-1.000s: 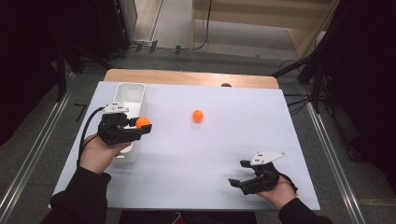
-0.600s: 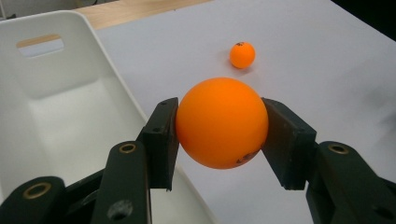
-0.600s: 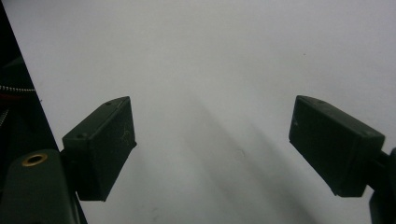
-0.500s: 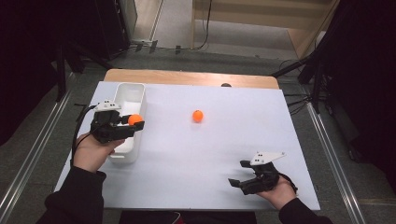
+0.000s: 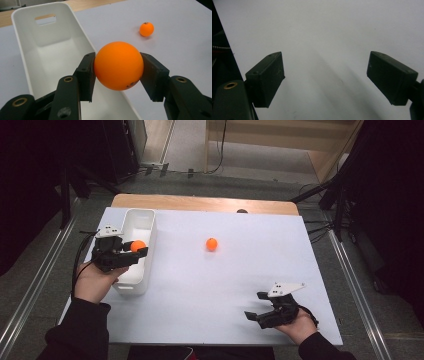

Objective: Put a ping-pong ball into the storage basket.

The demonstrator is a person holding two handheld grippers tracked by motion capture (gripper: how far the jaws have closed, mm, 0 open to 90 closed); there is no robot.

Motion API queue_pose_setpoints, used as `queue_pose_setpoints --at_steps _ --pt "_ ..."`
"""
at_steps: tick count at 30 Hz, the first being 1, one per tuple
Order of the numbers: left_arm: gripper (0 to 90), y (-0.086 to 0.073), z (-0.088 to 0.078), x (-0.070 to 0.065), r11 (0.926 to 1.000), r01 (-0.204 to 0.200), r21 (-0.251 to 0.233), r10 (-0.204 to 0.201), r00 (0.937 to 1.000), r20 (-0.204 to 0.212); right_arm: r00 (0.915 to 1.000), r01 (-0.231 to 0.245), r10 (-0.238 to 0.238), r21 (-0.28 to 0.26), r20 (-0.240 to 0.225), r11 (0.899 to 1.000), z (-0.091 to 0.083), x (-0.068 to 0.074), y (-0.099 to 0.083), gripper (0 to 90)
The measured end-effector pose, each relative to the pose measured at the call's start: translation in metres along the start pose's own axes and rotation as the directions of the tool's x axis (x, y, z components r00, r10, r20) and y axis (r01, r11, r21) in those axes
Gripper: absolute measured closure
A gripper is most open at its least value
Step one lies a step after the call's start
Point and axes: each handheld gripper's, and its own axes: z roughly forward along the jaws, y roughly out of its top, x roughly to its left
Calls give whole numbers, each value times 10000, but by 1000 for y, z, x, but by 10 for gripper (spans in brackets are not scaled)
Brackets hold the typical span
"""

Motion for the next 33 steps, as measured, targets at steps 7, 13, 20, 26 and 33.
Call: queue_pose_setpoints --at_steps 7,13,20,26,33 --pt "499 -3 2 9 9992 384 53 -382 9988 -300 10000 25 -25 -18 7 10000 0 0 0 131" --pt "499 -4 5 14 9988 495 52 -492 9976 -483 10000 24 -24 -10 12 10000 1 0 0 131" --pt "500 -4 9 18 9986 503 131 -494 9970 -599 10000 51 -51 9 -3 10000 1 0 0 131" --pt "499 0 15 24 9976 693 12 -690 9950 -717 10000 67 -67 13 0 10000 1 0 0 131" --pt "499 4 27 30 9969 783 102 -770 9931 -888 10000 67 -67 12 -16 10000 1 0 0 131"
